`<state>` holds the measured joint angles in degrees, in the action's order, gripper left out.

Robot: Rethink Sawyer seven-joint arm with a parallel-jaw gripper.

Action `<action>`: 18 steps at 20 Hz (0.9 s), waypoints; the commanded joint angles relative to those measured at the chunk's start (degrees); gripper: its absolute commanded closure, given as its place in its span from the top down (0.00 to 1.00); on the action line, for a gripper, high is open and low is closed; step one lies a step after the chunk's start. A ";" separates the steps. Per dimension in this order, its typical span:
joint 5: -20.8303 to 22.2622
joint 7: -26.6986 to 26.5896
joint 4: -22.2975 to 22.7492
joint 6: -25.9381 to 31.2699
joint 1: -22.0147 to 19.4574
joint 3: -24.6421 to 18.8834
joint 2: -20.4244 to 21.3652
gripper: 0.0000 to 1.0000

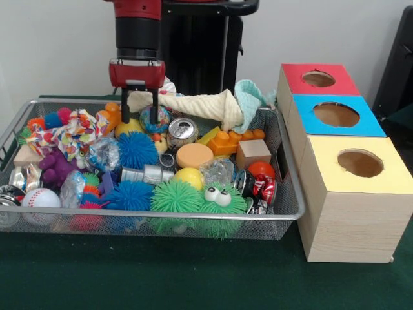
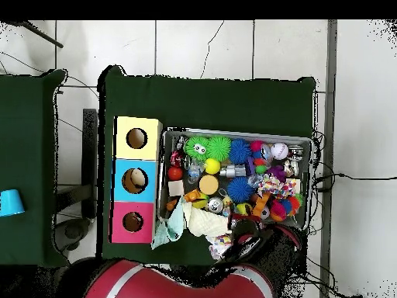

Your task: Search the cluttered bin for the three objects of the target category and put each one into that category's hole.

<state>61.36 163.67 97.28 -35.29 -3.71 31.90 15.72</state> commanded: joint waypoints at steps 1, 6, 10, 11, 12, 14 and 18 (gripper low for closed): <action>-5.42 -17.06 -3.25 -2.58 -0.99 -2.49 -3.43 1.00; -8.75 -16.71 -3.66 -2.80 0.59 -1.42 -4.94 1.00; -8.69 -14.08 -3.44 -2.29 1.93 -1.55 -4.65 1.00; -7.73 -12.53 -3.30 -1.78 2.23 -1.83 -4.07 1.00; -7.00 -11.16 -3.10 -1.47 2.44 -2.08 -3.54 1.00; -5.64 -8.77 -2.64 -0.93 2.79 -2.52 -2.47 1.00; -3.28 -4.83 -2.03 0.09 3.38 -3.17 -0.55 1.00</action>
<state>56.99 163.35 97.28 -35.28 -0.95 34.39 14.14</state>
